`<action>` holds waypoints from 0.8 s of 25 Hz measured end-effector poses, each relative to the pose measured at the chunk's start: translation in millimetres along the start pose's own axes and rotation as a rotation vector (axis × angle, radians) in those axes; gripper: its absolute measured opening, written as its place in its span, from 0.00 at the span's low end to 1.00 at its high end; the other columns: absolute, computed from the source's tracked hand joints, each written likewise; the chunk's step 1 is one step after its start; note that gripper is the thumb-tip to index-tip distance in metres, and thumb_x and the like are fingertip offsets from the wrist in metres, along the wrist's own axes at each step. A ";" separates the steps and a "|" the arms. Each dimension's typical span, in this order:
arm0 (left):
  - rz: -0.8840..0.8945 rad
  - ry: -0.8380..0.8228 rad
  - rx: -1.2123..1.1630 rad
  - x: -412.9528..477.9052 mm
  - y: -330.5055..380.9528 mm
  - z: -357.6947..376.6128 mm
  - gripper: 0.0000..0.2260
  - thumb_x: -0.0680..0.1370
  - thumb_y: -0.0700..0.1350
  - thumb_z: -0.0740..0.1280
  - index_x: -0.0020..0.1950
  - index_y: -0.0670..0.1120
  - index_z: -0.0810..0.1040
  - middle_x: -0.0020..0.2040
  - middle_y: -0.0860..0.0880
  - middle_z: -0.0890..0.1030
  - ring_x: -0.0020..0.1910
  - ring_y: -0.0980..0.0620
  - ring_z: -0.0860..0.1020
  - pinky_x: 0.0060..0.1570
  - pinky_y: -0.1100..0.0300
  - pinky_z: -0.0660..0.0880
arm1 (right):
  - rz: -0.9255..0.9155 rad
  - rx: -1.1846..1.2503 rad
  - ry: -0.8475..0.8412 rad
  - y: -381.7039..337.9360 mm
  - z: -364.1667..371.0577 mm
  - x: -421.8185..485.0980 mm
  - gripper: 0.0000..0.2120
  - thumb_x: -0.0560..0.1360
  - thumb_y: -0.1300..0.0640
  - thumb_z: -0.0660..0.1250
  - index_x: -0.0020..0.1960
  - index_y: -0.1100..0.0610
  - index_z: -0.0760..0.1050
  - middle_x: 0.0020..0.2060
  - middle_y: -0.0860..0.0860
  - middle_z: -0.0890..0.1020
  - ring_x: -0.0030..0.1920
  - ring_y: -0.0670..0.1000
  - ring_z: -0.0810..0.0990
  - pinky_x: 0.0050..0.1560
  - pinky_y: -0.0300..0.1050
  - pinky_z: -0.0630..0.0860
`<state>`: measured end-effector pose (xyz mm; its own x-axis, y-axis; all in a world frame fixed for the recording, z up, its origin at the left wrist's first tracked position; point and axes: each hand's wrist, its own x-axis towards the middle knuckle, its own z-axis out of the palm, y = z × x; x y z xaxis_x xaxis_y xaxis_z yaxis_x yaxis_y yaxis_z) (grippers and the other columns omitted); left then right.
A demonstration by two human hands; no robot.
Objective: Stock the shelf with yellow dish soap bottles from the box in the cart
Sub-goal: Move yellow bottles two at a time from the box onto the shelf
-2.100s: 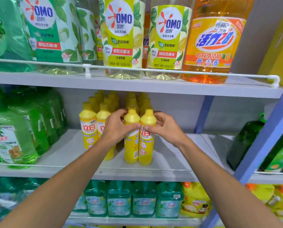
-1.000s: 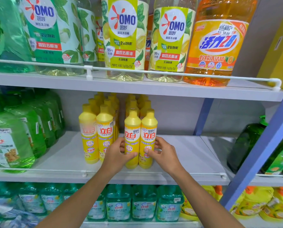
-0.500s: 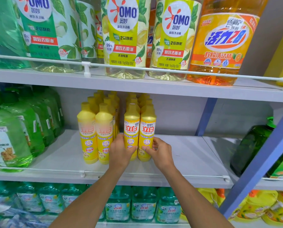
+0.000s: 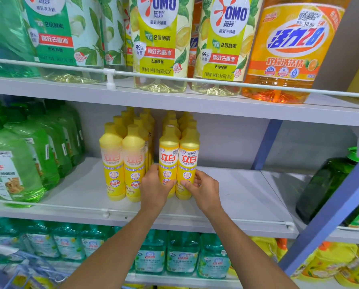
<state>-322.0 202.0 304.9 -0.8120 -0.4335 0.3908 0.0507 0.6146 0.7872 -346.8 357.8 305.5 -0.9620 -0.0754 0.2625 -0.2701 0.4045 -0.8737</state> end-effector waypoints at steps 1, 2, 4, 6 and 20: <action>-0.008 -0.003 -0.006 -0.6 0.5 0.1 0.26 0.66 0.49 0.81 0.58 0.41 0.77 0.53 0.43 0.84 0.50 0.43 0.82 0.47 0.51 0.80 | -0.002 0.002 -0.002 0.6 0.1 -0.3 0.21 0.71 0.54 0.79 0.63 0.54 0.80 0.51 0.44 0.85 0.48 0.34 0.83 0.53 0.29 0.78; -0.019 -0.008 -0.011 -0.7 1.7 -0.4 0.26 0.66 0.49 0.81 0.59 0.41 0.77 0.53 0.43 0.84 0.50 0.43 0.82 0.47 0.50 0.80 | -0.004 -0.001 0.000 0.8 -0.2 -0.3 0.21 0.71 0.54 0.79 0.63 0.54 0.80 0.50 0.43 0.85 0.47 0.33 0.83 0.52 0.28 0.78; -0.054 -0.040 -0.033 -0.3 2.0 -1.7 0.27 0.67 0.49 0.81 0.61 0.42 0.77 0.54 0.45 0.84 0.51 0.44 0.82 0.49 0.50 0.80 | -0.005 -0.023 0.003 0.2 -0.9 -0.9 0.21 0.71 0.54 0.79 0.63 0.54 0.80 0.51 0.44 0.85 0.46 0.35 0.83 0.50 0.25 0.76; -0.118 -0.109 -0.094 -2.6 3.3 -6.6 0.27 0.69 0.49 0.80 0.64 0.44 0.76 0.55 0.47 0.84 0.53 0.46 0.82 0.52 0.49 0.80 | 0.011 -0.049 -0.014 -3.9 -2.6 -2.2 0.21 0.72 0.53 0.78 0.63 0.55 0.80 0.53 0.46 0.85 0.47 0.37 0.82 0.49 0.25 0.76; 0.521 -0.583 0.768 -89.3 -24.3 -150.0 0.35 0.75 0.69 0.60 0.73 0.47 0.67 0.66 0.43 0.75 0.65 0.42 0.72 0.63 0.47 0.72 | -0.015 -0.908 -0.296 -80.4 -14.2 -141.8 0.33 0.77 0.35 0.62 0.73 0.55 0.67 0.71 0.57 0.71 0.72 0.60 0.67 0.67 0.56 0.71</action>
<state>-163.5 127.0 322.4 -0.9567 0.2531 0.1440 0.2563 0.9666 0.0044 -188.2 348.9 344.3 -0.9635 -0.2633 0.0485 -0.2677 0.9451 -0.1875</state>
